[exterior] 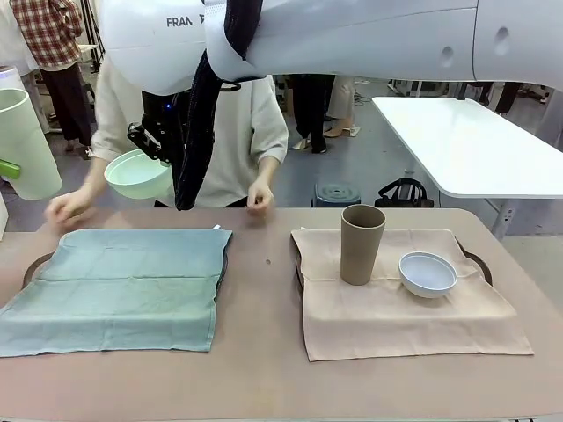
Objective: Set up a tray with a mat and arrange the tableware.
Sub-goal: Place the Picnic Bowl and Reusable plastic cup back onto the Handle tray in front of the human's position.
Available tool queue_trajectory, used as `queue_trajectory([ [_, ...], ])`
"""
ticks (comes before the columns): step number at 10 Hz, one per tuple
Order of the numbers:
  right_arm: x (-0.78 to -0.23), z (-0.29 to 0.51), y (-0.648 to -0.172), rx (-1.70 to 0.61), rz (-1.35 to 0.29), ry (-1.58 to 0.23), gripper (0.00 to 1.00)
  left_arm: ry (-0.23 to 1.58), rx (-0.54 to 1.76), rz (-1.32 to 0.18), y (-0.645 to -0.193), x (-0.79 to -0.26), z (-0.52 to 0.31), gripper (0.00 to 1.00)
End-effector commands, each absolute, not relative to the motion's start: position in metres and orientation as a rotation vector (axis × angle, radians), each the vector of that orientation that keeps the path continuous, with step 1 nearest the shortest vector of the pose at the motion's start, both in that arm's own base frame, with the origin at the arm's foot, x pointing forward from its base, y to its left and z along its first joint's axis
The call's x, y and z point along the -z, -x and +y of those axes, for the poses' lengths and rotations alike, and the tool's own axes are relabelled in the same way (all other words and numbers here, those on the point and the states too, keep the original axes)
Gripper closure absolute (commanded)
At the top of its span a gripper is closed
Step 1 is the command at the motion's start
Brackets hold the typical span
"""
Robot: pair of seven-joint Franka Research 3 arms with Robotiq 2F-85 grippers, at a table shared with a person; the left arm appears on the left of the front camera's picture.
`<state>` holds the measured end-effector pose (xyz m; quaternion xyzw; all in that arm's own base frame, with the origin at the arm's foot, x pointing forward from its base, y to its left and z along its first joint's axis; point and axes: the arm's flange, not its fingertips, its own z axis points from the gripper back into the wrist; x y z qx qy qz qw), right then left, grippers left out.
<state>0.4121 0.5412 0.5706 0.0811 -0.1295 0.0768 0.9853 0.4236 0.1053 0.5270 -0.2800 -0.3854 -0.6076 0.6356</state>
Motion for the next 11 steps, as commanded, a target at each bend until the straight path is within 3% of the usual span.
queue_trajectory([
  [1,-0.574,0.542,-0.414,-0.156,-0.263,-0.168,1.00,0.634,1.394,-0.883,-0.423,-0.529,0.105,0.20],
  [9,-0.574,0.542,-0.414,-0.156,-0.263,-0.168,1.00,0.634,1.394,-0.883,-0.423,-0.529,0.105,0.20],
  [10,-0.571,0.541,-0.412,-0.154,-0.260,-0.163,0.95,0.634,1.394,-0.883,-0.423,-0.529,0.105,0.20],
  [11,-0.550,0.539,-0.423,-0.170,-0.256,-0.225,0.95,0.640,1.388,-0.881,-0.424,-0.527,0.105,0.15],
])
